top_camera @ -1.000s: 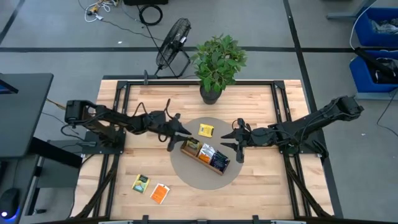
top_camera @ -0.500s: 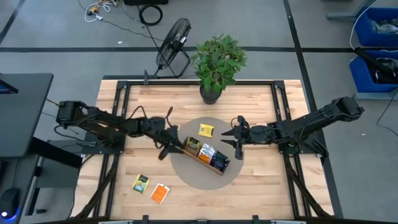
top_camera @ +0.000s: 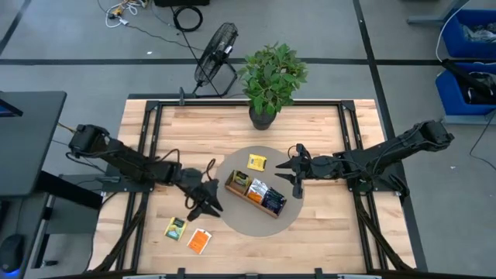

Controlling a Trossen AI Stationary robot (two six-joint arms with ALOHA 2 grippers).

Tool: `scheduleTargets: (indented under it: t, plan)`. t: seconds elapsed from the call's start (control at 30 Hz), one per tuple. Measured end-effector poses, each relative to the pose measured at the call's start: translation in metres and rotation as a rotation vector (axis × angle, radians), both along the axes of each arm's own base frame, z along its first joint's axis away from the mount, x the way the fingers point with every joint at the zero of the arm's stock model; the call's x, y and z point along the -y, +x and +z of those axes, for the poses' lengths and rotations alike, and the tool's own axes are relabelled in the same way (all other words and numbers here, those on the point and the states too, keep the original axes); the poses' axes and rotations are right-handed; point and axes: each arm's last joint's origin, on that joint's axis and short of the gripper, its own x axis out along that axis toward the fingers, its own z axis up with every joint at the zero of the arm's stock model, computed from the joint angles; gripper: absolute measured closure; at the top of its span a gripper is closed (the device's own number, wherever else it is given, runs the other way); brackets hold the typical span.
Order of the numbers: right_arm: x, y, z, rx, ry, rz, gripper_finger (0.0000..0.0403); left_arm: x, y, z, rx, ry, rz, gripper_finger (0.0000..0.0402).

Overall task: Pick & Place Tea
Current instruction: Put the orange tea bag into the middle section of the wooden organizer

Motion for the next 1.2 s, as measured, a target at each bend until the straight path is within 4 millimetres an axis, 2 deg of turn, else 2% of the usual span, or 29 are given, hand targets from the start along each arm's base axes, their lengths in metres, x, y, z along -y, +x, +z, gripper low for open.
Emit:
scheduleTargets:
  t: [0.23, 0.37, 0.5, 0.7, 0.97, 1.2]
  plan:
    - [0.0, 0.0, 0.0, 0.001, -0.001, 0.001, 0.0275, 0.03, -0.01, -0.001, -0.017, 0.034, 0.029, 0.0276]
    - [0.0, 0.0, 0.0, 0.002, -0.001, 0.001, 0.0275, 0.052, -0.01, 0.008, -0.042, 0.123, 0.011, 0.0276]
    - [0.0, 0.0, 0.0, 0.003, 0.01, -0.004, 0.0275, 0.067, -0.015, 0.012, -0.146, 0.231, -0.002, 0.0276]
    - [0.0, 0.0, 0.0, 0.005, 0.036, -0.003, 0.0275, 0.081, -0.023, 0.015, -0.171, 0.25, -0.015, 0.0276]
    - [-0.001, 0.0, 0.0, 0.002, 0.056, 0.009, 0.0275, 0.091, -0.038, 0.007, -0.256, 0.299, 0.023, 0.0274]
    - [-0.001, 0.0, -0.001, -0.009, 0.062, 0.004, 0.0275, 0.102, -0.041, -0.007, -0.29, 0.331, 0.02, 0.0233]
